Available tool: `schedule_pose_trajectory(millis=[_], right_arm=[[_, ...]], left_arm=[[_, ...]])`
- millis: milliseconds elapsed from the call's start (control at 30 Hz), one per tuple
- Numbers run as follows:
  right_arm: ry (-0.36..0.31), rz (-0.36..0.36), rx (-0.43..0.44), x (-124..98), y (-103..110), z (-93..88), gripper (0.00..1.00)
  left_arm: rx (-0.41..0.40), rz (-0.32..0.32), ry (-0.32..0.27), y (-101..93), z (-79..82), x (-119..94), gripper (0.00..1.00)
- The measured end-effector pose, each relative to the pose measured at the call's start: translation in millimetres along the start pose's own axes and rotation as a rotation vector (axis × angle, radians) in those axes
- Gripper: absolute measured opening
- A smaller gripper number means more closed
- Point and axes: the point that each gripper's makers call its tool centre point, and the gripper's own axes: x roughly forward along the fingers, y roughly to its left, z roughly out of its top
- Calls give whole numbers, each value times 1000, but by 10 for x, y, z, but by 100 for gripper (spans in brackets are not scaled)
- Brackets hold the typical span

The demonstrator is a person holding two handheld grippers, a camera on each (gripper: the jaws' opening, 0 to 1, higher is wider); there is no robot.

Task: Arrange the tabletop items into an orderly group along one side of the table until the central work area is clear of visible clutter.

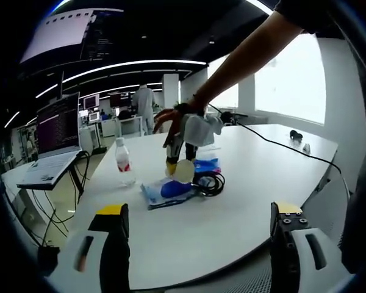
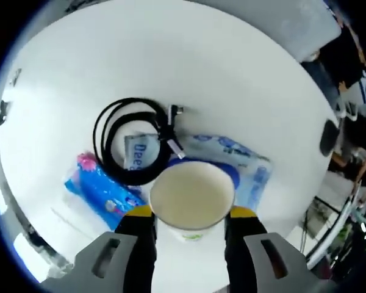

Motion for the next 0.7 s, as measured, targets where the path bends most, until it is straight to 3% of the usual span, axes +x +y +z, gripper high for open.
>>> schedule_pose_trajectory(millis=[100,167,333,433,633,700], right_arm=[[11,-24,35,-19,-22,-1,40],[0,-59,112,-44,-72,18,39],[10,-73,105,-74,-71,46,39],[5,-89,143,-88,-90,64,39],[3,-127,262,-62,-149,63,39],[-3,-168,300,-87,-222,71,38]], left_arm=[[-2,-1,-2,-2,7,1,96],[0,-2,-3,-4,10,5,96],[4,-8,-3,-23,17,19,96],[4,-11,-2,-32,13,19,96],[-2,-9,-2,-26,12,15,96],[-1,-8,0,-25,15,17,96]])
